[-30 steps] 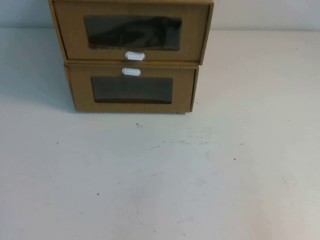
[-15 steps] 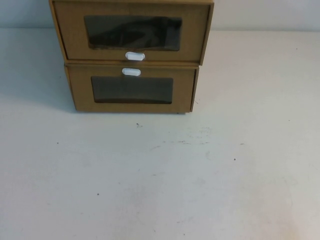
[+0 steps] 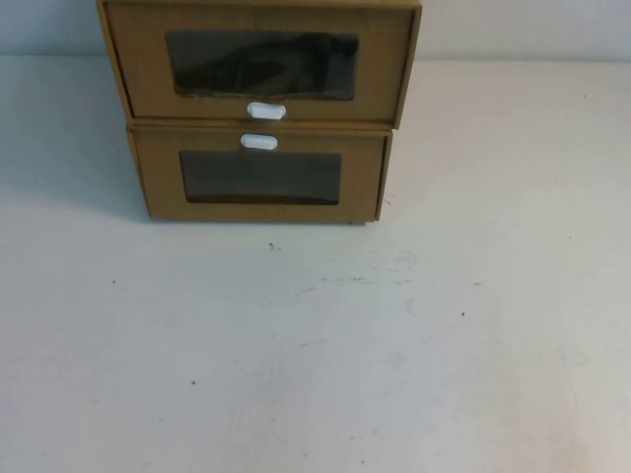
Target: Close the shoe box
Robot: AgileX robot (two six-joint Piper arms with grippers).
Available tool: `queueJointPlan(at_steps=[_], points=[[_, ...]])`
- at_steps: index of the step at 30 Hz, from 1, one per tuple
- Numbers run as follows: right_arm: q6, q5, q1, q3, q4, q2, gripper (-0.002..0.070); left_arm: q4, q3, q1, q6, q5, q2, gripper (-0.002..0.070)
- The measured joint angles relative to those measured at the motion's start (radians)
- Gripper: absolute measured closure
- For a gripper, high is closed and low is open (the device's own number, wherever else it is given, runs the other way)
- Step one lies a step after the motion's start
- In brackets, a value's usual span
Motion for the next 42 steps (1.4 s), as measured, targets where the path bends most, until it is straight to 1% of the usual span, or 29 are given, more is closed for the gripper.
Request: queueJointPlan(at_steps=[18, 20, 21, 23, 25, 28, 31, 42], points=[[-0.002, 0.0, 0.0, 0.0, 0.0, 0.0, 0.0688, 0.0, 0.0, 0.0, 0.004, 0.0, 0.0, 0.0677], [-0.002, 0.0, 0.0, 0.0, 0.0, 0.0, 0.0688, 0.018, 0.0, 0.0, 0.007, 0.0, 0.0, 0.0677], [-0.002, 0.0, 0.0, 0.0, 0.0, 0.0, 0.0688, 0.053, 0.0, 0.0, -0.015, 0.005, 0.0, 0.0677], [-0.002, 0.0, 0.0, 0.0, 0.0, 0.0, 0.0688, 0.194, 0.0, 0.0, -0.122, 0.024, 0.0, 0.0677], [-0.002, 0.0, 0.0, 0.0, 0.0, 0.0, 0.0688, 0.393, 0.0, 0.0, -0.312, 0.049, 0.0, 0.0677], [-0.002, 0.0, 0.0, 0.0, 0.0, 0.0, 0.0688, 0.602, 0.0, 0.0, -0.53, 0.113, 0.0, 0.0677], [-0.002, 0.0, 0.0, 0.0, 0.0, 0.0, 0.0688, 0.675, 0.0, 0.0, -0.61, 0.213, 0.0, 0.0677], [-0.002, 0.002, 0.0, 0.0, 0.0, 0.0, 0.0688, 0.697, 0.0, 0.0, -0.635, 0.223, 0.0, 0.0677]])
